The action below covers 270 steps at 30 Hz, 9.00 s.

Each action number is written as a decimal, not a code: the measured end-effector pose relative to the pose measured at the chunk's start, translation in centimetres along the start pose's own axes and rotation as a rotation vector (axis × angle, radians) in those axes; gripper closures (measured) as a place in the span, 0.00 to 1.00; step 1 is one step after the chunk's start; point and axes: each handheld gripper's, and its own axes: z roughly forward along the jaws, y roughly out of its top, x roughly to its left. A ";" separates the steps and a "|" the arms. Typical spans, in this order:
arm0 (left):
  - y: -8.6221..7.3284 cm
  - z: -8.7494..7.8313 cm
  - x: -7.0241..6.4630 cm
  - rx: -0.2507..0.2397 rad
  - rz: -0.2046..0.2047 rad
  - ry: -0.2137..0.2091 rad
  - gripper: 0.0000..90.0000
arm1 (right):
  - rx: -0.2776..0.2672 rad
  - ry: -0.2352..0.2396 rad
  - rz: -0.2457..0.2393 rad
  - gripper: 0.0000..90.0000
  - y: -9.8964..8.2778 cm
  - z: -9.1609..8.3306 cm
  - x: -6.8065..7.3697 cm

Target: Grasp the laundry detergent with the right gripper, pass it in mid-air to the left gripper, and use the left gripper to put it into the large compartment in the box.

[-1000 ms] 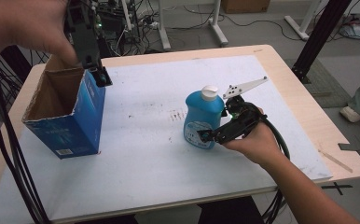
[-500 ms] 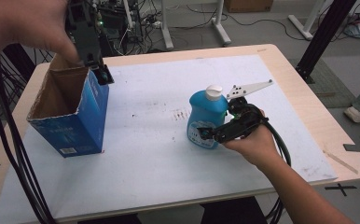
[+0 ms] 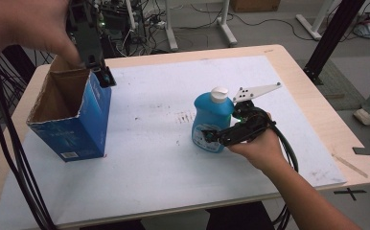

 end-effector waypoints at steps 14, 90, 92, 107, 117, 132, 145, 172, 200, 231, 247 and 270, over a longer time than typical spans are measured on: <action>0.2 0.1 0.1 0.006 0.003 -0.002 0.02 | -0.008 -0.004 -0.022 0.26 0.0 0.0 0.0; 4.0 -0.3 -4.6 -0.026 0.155 -0.035 0.02 | 0.074 0.194 -0.392 0.53 11.3 0.1 5.8; 4.2 -0.3 -4.8 -0.030 0.159 -0.036 0.02 | 0.079 0.210 -0.399 0.53 11.5 0.3 6.0; 6.0 0.1 -5.6 -0.021 0.183 -0.045 0.02 | 0.086 0.274 -0.415 0.53 12.2 2.0 6.9; 6.8 0.6 -5.9 -0.018 0.189 -0.044 0.02 | 0.080 0.292 -0.413 0.53 12.7 2.4 7.2; 7.6 0.8 -6.3 -0.012 0.209 -0.027 0.04 | 0.079 0.295 -0.411 0.53 12.7 2.3 7.5; 7.8 0.6 -6.4 0.005 0.199 -0.025 0.13 | 0.070 0.295 -0.416 0.53 12.8 2.3 7.5; 8.0 0.9 -6.2 0.027 0.191 -0.031 0.31 | 0.071 0.298 -0.405 0.53 12.8 2.4 7.3; 7.9 0.4 -6.9 0.021 0.203 -0.034 0.42 | 0.044 0.319 -0.401 0.50 13.0 2.5 7.5; 1.9 -4.3 -4.4 0.037 -0.105 -0.002 0.42 | 0.168 0.209 -0.414 0.07 13.9 -3.2 4.7; -2.3 -7.9 -2.9 0.019 -0.349 0.019 0.42 | 0.539 0.119 -0.542 0.01 15.3 -5.3 4.0; -9.5 -10.2 0.9 -0.063 -1.159 0.129 0.42 | 0.732 0.110 -0.589 0.01 14.9 -8.0 4.7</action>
